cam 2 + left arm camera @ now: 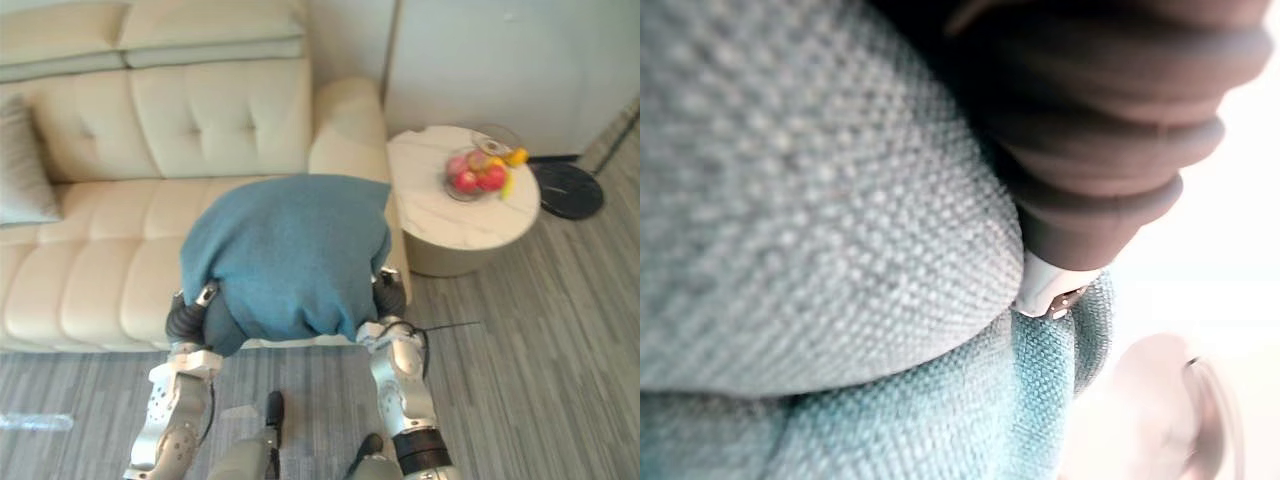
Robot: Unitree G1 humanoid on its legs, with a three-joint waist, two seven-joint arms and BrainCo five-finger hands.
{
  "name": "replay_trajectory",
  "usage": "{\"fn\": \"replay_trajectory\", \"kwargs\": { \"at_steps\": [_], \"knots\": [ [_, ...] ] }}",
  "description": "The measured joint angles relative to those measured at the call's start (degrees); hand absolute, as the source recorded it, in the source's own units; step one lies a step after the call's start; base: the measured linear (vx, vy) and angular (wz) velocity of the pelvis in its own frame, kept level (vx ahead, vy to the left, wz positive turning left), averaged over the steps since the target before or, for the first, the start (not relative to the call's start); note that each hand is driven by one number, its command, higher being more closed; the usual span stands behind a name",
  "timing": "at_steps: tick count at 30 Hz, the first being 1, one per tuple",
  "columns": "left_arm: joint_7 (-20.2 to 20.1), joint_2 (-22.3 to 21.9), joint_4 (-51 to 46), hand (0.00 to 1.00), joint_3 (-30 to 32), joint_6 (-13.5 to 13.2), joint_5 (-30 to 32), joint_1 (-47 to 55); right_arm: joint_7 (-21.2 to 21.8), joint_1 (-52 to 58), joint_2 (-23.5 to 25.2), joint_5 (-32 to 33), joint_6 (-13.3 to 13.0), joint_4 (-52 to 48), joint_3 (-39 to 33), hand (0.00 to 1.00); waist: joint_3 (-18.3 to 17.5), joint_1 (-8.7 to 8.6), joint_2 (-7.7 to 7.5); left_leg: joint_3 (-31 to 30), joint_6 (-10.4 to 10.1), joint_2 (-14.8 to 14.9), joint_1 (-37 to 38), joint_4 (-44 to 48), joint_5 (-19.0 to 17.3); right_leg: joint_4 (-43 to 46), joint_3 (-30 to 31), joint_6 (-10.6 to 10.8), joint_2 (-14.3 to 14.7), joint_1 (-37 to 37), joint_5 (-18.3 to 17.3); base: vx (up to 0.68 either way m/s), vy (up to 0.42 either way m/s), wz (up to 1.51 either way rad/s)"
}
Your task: Pick up cushions and gather them together orderly.
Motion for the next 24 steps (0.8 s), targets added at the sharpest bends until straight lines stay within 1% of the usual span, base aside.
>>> {"fn": "replay_trajectory", "kwargs": {
  "at_steps": [1,2,3,5,6,8,9,10,11,12,13,14,15,16,17,18,19,20,21,23,24],
  "knots": [
    [0.0,-0.3,0.0,1.0,0.1,-0.1,0.0,0.7,0.0,-0.1,-0.3,0.0,0.0,0.0,0.5,1.0,-0.7,-0.08,1.06,1.3,-0.5,1.1,0.2,-0.1,1.8,0.0,0.0,0.4,0.3,0.0,0.0,0.03,0.154,0.23],
    [0.0,-0.5,0.3,1.0,0.3,-0.1,-0.1,1.0,0.0,-0.1,-0.5,0.0,0.0,0.2,0.8,1.0,-1.3,-0.62,1.74,2.2,0.9,1.1,0.0,-0.3,5.4,0.2,0.1,0.9,0.4,0.1,0.0,0.05,0.099,0.15],
    [0.0,-0.3,0.0,1.0,0.4,-0.3,-0.2,1.5,0.0,-0.2,-0.4,0.0,0.1,0.3,1.3,1.0,-1.6,-0.62,1.21,2.6,1.0,0.1,0.1,-1.1,5.9,0.0,0.4,1.5,-0.9,-0.1,0.7,0.04,0.12,0.18],
    [0.0,0.0,0.1,1.0,0.4,-0.5,-0.9,1.5,0.0,-0.4,-0.4,-0.2,0.1,0.3,1.5,1.0,-1.9,-0.86,0.54,2.7,1.7,-1.7,0.3,-3.4,6.4,-1.1,-0.1,2.6,-1.9,-0.1,1.4,0.04,0.117,0.16],
    [0.0,0.0,0.2,1.0,0.4,-0.5,-1.1,1.6,0.0,-0.5,-0.4,-0.2,0.1,0.4,1.5,1.0,-2.0,-0.9,0.37,2.7,2.1,-2.5,0.5,-4.3,6.7,-1.8,-0.4,2.7,-2.1,0.1,2.1,0.04,0.112,0.13],
    [-0.1,0.4,0.2,1.0,0.3,-0.5,-1.1,2.1,0.0,-0.4,-0.4,-0.8,0.7,0.4,1.5,1.0,-2.3,-0.98,-0.24,2.8,2.3,-3.5,0.8,-4.2,6.6,-2.6,-0.6,3.2,-2.9,0.7,2.8,0.06,0.099,0.07],
    [-0.2,0.7,0.7,1.0,0.0,-0.4,-1.1,2.4,-0.1,-0.1,-0.4,-1.6,1.0,0.4,1.4,1.0,-2.3,-1.25,-0.59,2.6,2.6,-4.1,0.9,-2.9,5.0,-1.6,-1.4,3.2,-4.2,1.5,2.6,0.09,0.12,0.15],
    [-0.3,0.9,1.4,1.0,-0.4,-0.4,-1.1,2.4,-0.1,0.2,-0.4,-2.1,1.2,0.4,1.1,1.0,-1.8,-1.45,-1.27,2.6,2.4,-4.5,0.8,0.2,2.5,1.2,-1.6,3.0,-6.0,1.6,1.4,0.08,0.113,0.15],
    [-0.5,0.9,2.0,1.0,-0.5,-0.4,-1.1,2.5,-0.1,0.4,-0.4,-2.3,1.4,0.5,1.0,1.0,-1.5,-1.5,-1.78,2.6,2.5,-4.8,0.7,2.6,0.3,4.3,-1.5,2.3,-7.6,1.5,0.4,0.05,0.13,0.11],
    [-0.9,0.9,3.0,1.0,-0.5,-0.3,-1.0,2.5,-0.1,0.8,-0.5,-2.4,1.5,0.5,1.0,1.0,-1.5,-1.69,-2.01,2.7,3.3,-4.9,0.1,5.5,-2.2,10.5,-0.7,0.0,-9.8,0.0,-0.2,0.02,0.124,0.1],
    [-1.3,1.1,3.5,1.0,-0.5,-0.2,-1.0,2.5,-0.1,1.1,-0.5,-2.4,1.5,0.6,1.0,1.0,-1.4,-1.84,-2.11,2.7,4.0,-5.0,0.0,6.9,-3.3,16.6,1.9,-4.0,-11.4,-2.5,0.6,0.02,0.194,0.12],
    [-1.3,1.6,3.5,1.0,-0.6,0.0,-1.0,2.6,-0.1,1.4,-0.5,-2.4,1.6,0.9,0.9,1.0,-0.9,-2.07,-2.84,2.4,4.5,-5.4,0.4,7.7,-4.1,23.2,7.5,-8.5,-12.1,-6.3,3.5,0.04,0.182,0.17],
    [-1.3,2.3,3.5,1.0,-0.8,0.0,-0.9,2.6,-0.1,1.5,-0.3,-2.4,1.8,1.2,0.8,1.0,-0.7,-2.65,-2.95,1.2,4.9,-5.7,1.3,7.7,-4.4,27.4,12.3,-10.5,-11.8,-9.0,5.8,0.13,0.17,0.52],
    [-1.3,3.9,3.5,1.0,-0.9,0.1,-0.9,2.5,-0.1,2.0,0.3,-2.4,2.1,1.5,0.6,1.0,-0.6,-4.07,-3.41,-2.1,5.2,-5.4,1.1,7.2,-4.5,30.3,18.6,-4.0,-7.8,-11.4,0.4,0.13,0.068,0.82],
    [-1.4,4.6,3.5,1.0,-0.9,0.4,-0.7,2.4,-0.1,2.6,0.5,-2.4,2.1,1.5,0.6,1.0,-0.7,-4.63,-3.77,-3.7,5.8,-5.5,1.5,5.2,-4.4,29.6,21.7,-1.5,-2.9,-12.7,-3.8,0.14,0.018,0.87],
    [-1.4,4.9,3.5,1.0,-1.0,0.6,-0.3,2.3,0.0,2.6,0.5,-2.4,2.1,1.5,0.5,1.0,-0.8,-4.64,-4.74,-3.9,6.4,-5.7,2.5,3.1,-4.0,28.2,22.6,-1.7,0.1,-13.5,-5.6,0.15,-0.017,0.66],
    [-1.4,5.2,3.9,1.0,-1.6,0.7,0.0,1.9,0.0,2.6,0.5,-2.3,2.1,1.5,0.1,1.0,-0.2,-4.58,-5.14,-4.1,6.4,-6.5,4.1,0.4,-3.9,24.7,22.3,-2.7,3.9,-14.2,-7.0,0.16,-0.014,0.55],
    [-1.4,5.4,4.9,1.0,-2.4,0.9,0.1,1.0,0.0,2.7,0.3,-2.3,2.1,1.5,-0.7,1.0,-0.3,-4.6,-5.23,-5.4,6.1,-7.4,4.9,-0.3,-2.8,21.8,21.7,-2.9,6.2,-14.5,-7.3,0.19,-0.012,0.71],
    [-1.4,5.4,5.9,1.0,-3.3,1.2,0.1,0.1,0.0,3.2,0.1,-2.2,2.1,1.5,-1.6,1.0,-0.4,-4.88,-5.45,-6.2,5.7,-9.0,5.3,0.0,-2.4,19.2,22.3,-3.2,7.3,-14.2,-7.2,0.16,-0.019,0.99],
    [-1.4,5.3,5.9,1.0,-5.0,1.6,0.6,-1.0,0.0,4.6,-0.3,-2.2,1.8,1.0,-3.1,1.0,-0.7,-6.03,-6.66,-8.8,6.0,-13.0,5.2,2.6,-4.0,15.0,24.1,-6.2,7.0,-13.2,-6.0,0.19,-0.051,1.19],
    [-1.4,4.4,5.9,1.0,-5.7,2.1,1.5,-1.5,-0.1,5.6,-0.8,-2.2,1.9,0.1,-4.1,1.0,-0.2,-6.73,-5.85,-8.8,5.7,-12.6,4.6,6.5,-6.3,13.9,22.5,-7.1,6.6,-11.4,-5.9,0.25,-0.083,1.09]
  ]
}}
